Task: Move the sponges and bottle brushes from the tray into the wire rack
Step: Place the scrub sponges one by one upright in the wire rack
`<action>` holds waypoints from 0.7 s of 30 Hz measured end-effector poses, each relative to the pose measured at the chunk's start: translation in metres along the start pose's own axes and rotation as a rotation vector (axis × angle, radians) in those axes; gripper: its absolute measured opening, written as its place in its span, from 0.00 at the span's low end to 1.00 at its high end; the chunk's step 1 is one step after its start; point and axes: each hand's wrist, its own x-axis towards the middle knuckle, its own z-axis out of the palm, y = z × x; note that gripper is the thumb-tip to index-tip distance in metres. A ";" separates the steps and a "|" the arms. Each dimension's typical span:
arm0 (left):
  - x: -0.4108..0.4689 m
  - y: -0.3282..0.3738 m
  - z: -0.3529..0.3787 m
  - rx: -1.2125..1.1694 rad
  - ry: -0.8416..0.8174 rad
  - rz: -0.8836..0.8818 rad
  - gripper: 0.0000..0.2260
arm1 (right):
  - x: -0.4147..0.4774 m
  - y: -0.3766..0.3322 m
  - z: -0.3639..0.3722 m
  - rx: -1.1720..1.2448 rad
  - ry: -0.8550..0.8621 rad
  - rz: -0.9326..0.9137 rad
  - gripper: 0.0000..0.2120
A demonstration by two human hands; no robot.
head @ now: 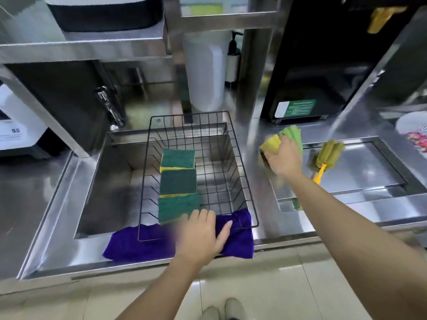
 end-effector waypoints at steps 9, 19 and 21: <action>0.003 0.013 0.013 0.023 0.027 0.081 0.21 | -0.008 0.045 0.003 -0.116 -0.069 0.142 0.37; 0.002 0.013 0.014 0.013 0.077 0.083 0.24 | -0.007 0.036 0.006 0.401 -0.040 0.200 0.15; 0.002 0.014 0.014 0.013 0.068 0.085 0.24 | -0.007 0.031 0.004 0.566 -0.018 0.208 0.17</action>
